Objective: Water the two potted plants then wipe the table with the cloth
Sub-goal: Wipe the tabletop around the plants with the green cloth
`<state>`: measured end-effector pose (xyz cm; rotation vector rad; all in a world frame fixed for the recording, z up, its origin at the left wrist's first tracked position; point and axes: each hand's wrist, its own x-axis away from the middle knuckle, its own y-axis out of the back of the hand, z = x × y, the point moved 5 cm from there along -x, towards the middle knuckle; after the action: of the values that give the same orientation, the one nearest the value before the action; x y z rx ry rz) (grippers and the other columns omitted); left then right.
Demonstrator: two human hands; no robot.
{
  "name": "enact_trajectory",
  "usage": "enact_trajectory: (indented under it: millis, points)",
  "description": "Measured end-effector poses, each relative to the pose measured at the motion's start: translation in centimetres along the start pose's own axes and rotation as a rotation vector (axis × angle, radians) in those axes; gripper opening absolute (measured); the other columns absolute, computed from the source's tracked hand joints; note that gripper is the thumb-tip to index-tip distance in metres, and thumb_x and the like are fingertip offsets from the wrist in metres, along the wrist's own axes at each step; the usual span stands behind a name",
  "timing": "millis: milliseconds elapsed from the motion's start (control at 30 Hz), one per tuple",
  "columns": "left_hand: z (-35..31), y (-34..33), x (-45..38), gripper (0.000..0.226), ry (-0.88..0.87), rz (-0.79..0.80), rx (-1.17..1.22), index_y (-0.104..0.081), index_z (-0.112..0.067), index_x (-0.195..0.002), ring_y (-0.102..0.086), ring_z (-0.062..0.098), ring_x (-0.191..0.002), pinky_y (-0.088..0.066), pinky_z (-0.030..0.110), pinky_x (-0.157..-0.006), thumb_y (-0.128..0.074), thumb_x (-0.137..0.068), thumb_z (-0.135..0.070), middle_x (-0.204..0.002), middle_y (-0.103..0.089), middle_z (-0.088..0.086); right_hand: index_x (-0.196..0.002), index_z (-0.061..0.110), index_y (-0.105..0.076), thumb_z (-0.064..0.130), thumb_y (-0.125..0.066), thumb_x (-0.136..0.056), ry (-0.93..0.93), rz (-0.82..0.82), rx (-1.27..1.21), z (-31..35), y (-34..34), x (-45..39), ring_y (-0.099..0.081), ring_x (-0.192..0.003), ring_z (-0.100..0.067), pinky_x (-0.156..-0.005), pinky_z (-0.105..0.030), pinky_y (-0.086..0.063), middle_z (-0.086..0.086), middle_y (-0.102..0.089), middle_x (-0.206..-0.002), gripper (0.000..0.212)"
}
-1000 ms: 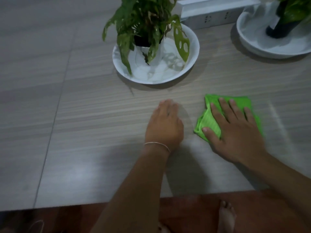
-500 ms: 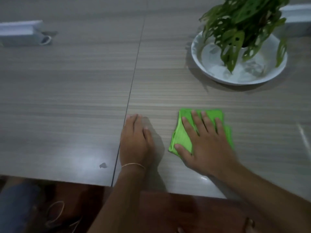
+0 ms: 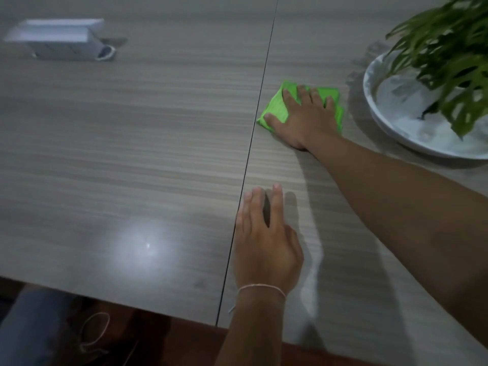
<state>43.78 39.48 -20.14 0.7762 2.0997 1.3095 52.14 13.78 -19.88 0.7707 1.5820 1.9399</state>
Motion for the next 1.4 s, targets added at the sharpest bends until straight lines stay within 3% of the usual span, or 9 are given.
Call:
enact_trajectory:
  millis: [100, 233, 367, 500, 700, 833, 1033, 1200, 1400]
  points:
    - [-0.1, 0.0, 0.1, 0.068, 0.003, 0.028, 0.004, -0.01, -0.027, -0.157, -0.01, 0.026, -0.153, -0.02, 0.044, -0.123, -0.03, -0.093, -0.031, -0.161, -0.025, 0.012, -0.161, 0.032, -0.014, 0.085, -0.017, -0.083, -0.009, 0.015, -0.006, 0.3, 0.0, -0.9, -0.005, -0.157, -0.032, -0.123, -0.061, -0.004, -0.006, -0.008, -0.171, 0.095]
    - [-0.1, 0.5, 0.1, 0.073, 0.016, 0.013, 0.075, -0.019, -0.024, -0.156, -0.014, 0.025, -0.152, -0.022, 0.046, -0.122, -0.036, -0.085, -0.031, -0.16, -0.028, 0.01, -0.161, 0.032, -0.015, 0.077, -0.02, -0.091, 0.056, 0.011, 0.001, 0.2, -0.3, 2.7, -0.006, -0.157, -0.031, -0.124, -0.059, -0.005, -0.006, -0.009, -0.171, 0.084]
    - [0.1, 1.0, -0.1, 0.068, 0.042, -0.048, 0.216, -0.032, -0.015, -0.153, -0.024, 0.024, -0.15, -0.03, 0.047, -0.118, -0.034, -0.085, -0.027, -0.158, -0.033, 0.013, -0.16, 0.03, -0.025, 0.073, -0.022, -0.09, 0.189, -0.019, 0.031, 0.1, -1.1, 12.6, -0.016, -0.156, -0.032, -0.123, -0.059, -0.013, -0.008, -0.017, -0.17, 0.082]
    - [0.6, 1.2, 0.1, 0.066, 0.052, -0.071, 0.346, -0.044, -0.01, -0.146, -0.032, 0.024, -0.145, -0.032, 0.048, -0.117, -0.036, -0.085, -0.032, -0.151, -0.044, 0.011, -0.157, 0.028, -0.036, 0.069, -0.037, -0.091, 0.274, -0.013, 0.086, -2.4, -2.0, 25.2, -0.026, -0.154, -0.033, -0.12, -0.061, -0.022, -0.007, -0.026, -0.167, 0.077]
    - [0.1, 0.5, -0.1, 0.055, 0.029, -0.075, 0.134, -0.056, -0.01, -0.137, -0.034, 0.029, -0.144, -0.031, 0.046, -0.117, -0.035, -0.089, -0.029, -0.147, -0.047, 0.013, -0.143, 0.024, -0.057, 0.073, -0.044, -0.084, 0.263, -0.107, 0.171, -6.1, -3.3, 34.1, -0.047, -0.141, -0.033, -0.106, -0.063, -0.039, -0.01, -0.047, -0.156, 0.078]
    - [0.4, 0.4, -0.2, 0.052, 0.026, -0.09, 0.124, -0.056, -0.009, -0.134, -0.037, 0.03, -0.143, -0.033, 0.047, -0.116, -0.035, -0.09, -0.026, -0.146, -0.048, 0.013, -0.149, 0.027, -0.05, 0.074, -0.053, -0.078, 0.291, -0.118, 0.11, -4.5, -2.4, 30.6, -0.039, -0.147, -0.034, -0.111, -0.066, -0.035, -0.008, -0.04, -0.16, 0.085]
    - [0.2, 0.5, -0.4, 0.051, -0.019, -0.108, 0.097, -0.052, -0.005, -0.137, -0.041, 0.033, -0.138, -0.037, 0.048, -0.112, -0.038, -0.092, -0.024, -0.142, -0.049, 0.014, -0.159, 0.037, -0.023, 0.083, -0.022, -0.084, 0.2, -0.012, 0.05, -2.0, -1.4, 13.1, -0.016, -0.157, -0.027, -0.125, -0.057, -0.011, -0.003, -0.018, -0.17, 0.088]
    - [0.1, 0.5, -0.3, 0.06, 0.003, -0.079, 0.051, -0.046, -0.004, -0.142, -0.04, 0.032, -0.139, -0.039, 0.049, -0.112, -0.044, -0.087, -0.027, -0.145, -0.045, 0.014, -0.16, 0.036, -0.017, 0.084, -0.021, -0.086, 0.082, 0.002, -0.017, -2.1, 0.4, -1.9, -0.009, -0.157, -0.029, -0.124, -0.057, -0.006, -0.003, -0.013, -0.171, 0.089]
    - [0.0, 0.4, -0.3, 0.058, 0.008, -0.07, 0.019, -0.053, -0.006, -0.139, -0.038, 0.031, -0.141, -0.037, 0.049, -0.113, -0.058, -0.083, -0.023, -0.146, -0.046, 0.015, -0.162, 0.034, -0.013, 0.078, -0.022, -0.091, 0.018, 0.019, -0.029, -2.0, 1.3, -5.0, -0.003, -0.158, -0.029, -0.125, -0.057, -0.001, -0.003, -0.007, -0.172, 0.083]
